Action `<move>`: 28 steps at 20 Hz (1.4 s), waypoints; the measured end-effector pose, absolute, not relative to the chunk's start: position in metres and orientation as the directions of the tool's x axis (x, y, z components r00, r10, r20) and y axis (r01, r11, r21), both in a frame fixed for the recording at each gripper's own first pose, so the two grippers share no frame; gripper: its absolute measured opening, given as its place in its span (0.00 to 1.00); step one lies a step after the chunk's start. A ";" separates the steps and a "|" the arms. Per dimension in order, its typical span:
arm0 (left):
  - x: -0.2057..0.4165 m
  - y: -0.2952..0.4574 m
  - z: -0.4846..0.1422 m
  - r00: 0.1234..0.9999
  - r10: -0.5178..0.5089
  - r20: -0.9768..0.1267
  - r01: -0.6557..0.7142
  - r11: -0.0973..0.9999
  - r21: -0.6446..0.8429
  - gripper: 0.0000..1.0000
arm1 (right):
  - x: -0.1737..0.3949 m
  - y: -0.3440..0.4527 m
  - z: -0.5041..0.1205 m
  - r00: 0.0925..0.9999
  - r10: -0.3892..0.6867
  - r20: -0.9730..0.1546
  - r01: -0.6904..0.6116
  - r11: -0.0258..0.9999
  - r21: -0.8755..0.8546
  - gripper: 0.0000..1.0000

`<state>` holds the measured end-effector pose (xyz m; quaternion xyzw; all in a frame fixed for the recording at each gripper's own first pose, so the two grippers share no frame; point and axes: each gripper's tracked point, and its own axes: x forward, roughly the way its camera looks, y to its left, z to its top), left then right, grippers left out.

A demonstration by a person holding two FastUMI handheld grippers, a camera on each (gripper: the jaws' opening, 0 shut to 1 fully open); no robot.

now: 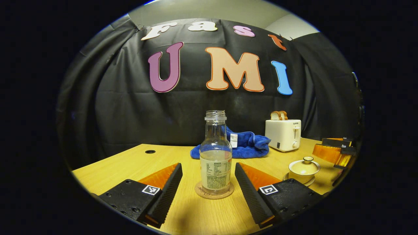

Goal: Open the teacup lid with one hand, grasp the water bottle and pour water into the teacup with the other hand; after pouring, place the water bottle on the coaster and then close the teacup lid.

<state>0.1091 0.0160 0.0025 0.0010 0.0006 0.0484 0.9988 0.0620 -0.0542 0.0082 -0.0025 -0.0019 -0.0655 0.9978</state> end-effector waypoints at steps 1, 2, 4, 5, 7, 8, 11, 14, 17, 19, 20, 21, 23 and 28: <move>0.106 0.020 0.002 0.993 0.122 -0.002 -0.122 0.993 0.002 0.94 | 0.056 -0.069 0.009 0.980 -0.199 0.008 0.199 0.980 -0.006 0.94; 0.102 0.026 0.002 0.987 0.160 -0.004 -0.160 0.987 0.003 0.94 | 0.051 -0.085 0.010 0.964 -0.267 0.012 0.267 0.964 -0.007 0.92; 0.092 0.037 0.003 0.973 0.232 0.001 -0.232 0.973 0.007 0.94 | 0.039 -0.107 0.011 0.929 -0.370 0.018 0.370 0.929 -0.009 0.94; 0.086 0.044 0.002 0.961 0.277 -0.003 -0.276 0.961 0.006 0.94 | 0.035 -0.114 0.011 0.914 -0.405 0.020 0.406 0.914 -0.010 0.92; 0.080 0.054 0.002 0.937 0.350 -0.002 -0.350 0.937 0.010 0.94 | 0.032 -0.120 0.011 0.897 -0.442 0.022 0.442 0.897 -0.011 0.94; 0.077 0.058 0.002 0.926 0.379 -0.003 -0.379 0.925 0.011 0.94 | 0.031 -0.122 0.012 0.890 -0.455 0.022 0.455 0.890 -0.012 0.92; 0.077 0.053 0.001 0.930 0.367 -0.006 -0.367 0.930 0.007 0.94 | 0.030 -0.122 0.011 0.888 -0.460 0.025 0.460 0.888 -0.012 0.94; 0.079 0.046 0.002 0.947 0.322 0.001 -0.322 0.947 0.007 0.94 | 0.030 -0.123 0.011 0.888 -0.459 0.024 0.459 0.888 -0.012 0.94; 0.079 0.050 0.002 0.941 0.339 0.001 -0.339 0.941 0.010 0.94 | 0.031 -0.120 0.011 0.897 -0.441 0.024 0.441 0.897 -0.011 0.92; 0.078 0.051 0.003 0.938 0.345 0.001 -0.345 0.938 0.008 0.94 | 0.032 -0.120 0.011 0.897 -0.441 0.024 0.441 0.897 -0.012 0.92; 0.078 0.051 0.002 0.938 0.345 0.000 -0.345 0.938 0.009 0.94 | 0.031 -0.121 0.011 0.896 -0.444 0.022 0.444 0.896 -0.012 0.94; 0.077 0.051 0.002 0.938 0.347 0.001 -0.347 0.938 0.008 0.94 | 0.030 -0.123 0.011 0.893 -0.450 0.025 0.450 0.893 -0.012 0.94; 0.074 0.057 0.001 0.928 0.372 0.001 -0.372 0.928 0.009 0.94 | 0.029 -0.124 0.011 0.889 -0.458 0.026 0.458 0.889 -0.012 0.94; 0.073 0.056 0.001 0.927 0.375 -0.003 -0.375 0.927 0.008 0.94 | 0.028 -0.125 0.011 0.888 -0.460 0.025 0.460 0.888 -0.012 0.92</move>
